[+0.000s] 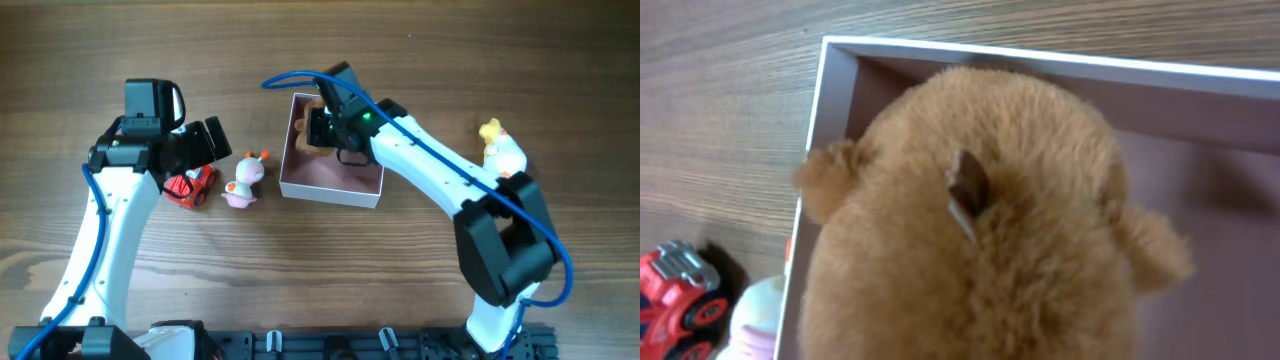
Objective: Pack container
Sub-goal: 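Lower the brown plush into the box and open the right gripper, then move the right gripper to the white-orange duck plush and grasp it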
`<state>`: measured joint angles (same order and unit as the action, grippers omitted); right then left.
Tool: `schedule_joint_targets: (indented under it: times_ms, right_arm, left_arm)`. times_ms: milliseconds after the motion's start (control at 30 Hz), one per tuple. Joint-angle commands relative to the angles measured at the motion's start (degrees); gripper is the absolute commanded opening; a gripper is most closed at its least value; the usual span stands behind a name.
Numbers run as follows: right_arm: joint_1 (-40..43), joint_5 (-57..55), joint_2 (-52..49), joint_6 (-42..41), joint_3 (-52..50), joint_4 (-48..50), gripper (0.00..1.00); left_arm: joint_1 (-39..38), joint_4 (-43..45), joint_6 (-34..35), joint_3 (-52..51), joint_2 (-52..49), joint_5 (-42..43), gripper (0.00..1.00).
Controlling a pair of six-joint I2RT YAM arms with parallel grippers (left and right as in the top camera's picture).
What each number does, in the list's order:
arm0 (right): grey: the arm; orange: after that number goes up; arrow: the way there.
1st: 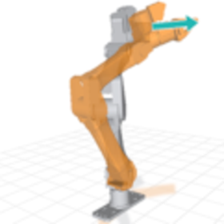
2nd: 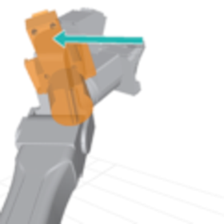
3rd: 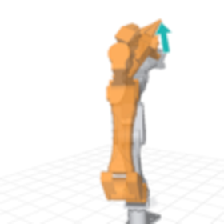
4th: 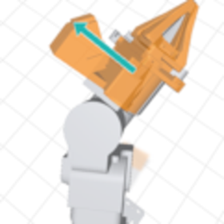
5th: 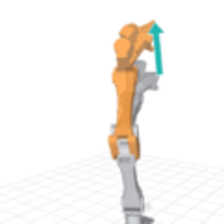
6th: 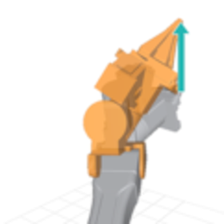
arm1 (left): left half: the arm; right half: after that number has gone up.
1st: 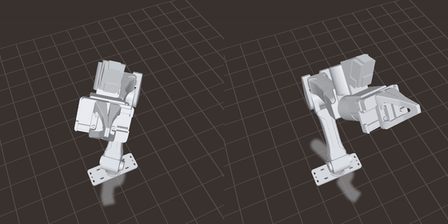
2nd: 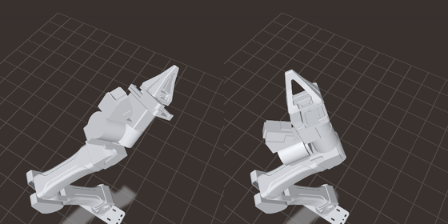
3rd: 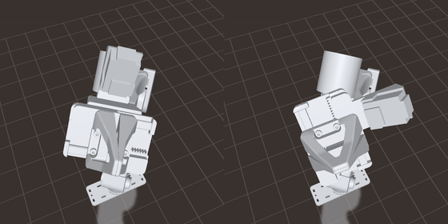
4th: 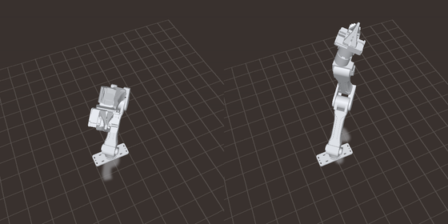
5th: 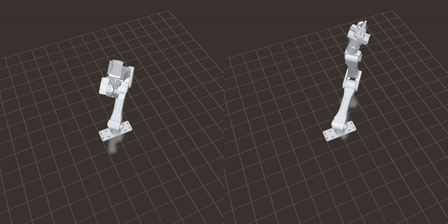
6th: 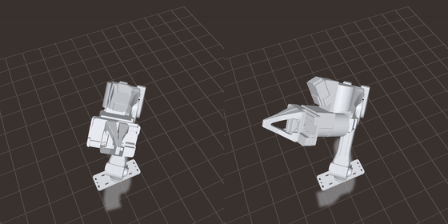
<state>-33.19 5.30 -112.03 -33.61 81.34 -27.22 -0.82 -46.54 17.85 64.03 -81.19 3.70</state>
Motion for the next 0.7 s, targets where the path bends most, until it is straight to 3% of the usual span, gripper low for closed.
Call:
schedule_joint_targets:
  times_ms: [0, 133, 400, 500, 667]
  right_arm:
    - [-0.17, 0.33, 0.9, 0.9, 0.39, 1.11, 0.62]
    - [-0.17, 0.28, 1.31, 5.51, 0.55, 0.72, 0.71]
    - [1.03, -2.34, 7.45, 6.32, 0.57, -2.69, 0.71]
    - [5.62, -2.75, 15.5, 5.14, 0.57, -6.88, 0.71]
    - [16.74, -9.42, 25.97, 5.11, 0.55, -15.76, 0.83]
  left_arm:
    - [-0.31, -0.07, -1.14, 0.92, -0.22, -0.59, 1.0]
    - [-0.31, -0.07, -1.14, 0.9, -0.22, -0.59, 1.0]
    - [-0.31, -0.07, -1.14, 0.92, -0.22, -0.59, 1.0]
    - [-0.31, -0.07, -1.14, 0.9, -0.22, -0.59, 1.0]
    - [-0.31, -0.07, -1.14, 0.92, -0.22, -0.59, 1.0]
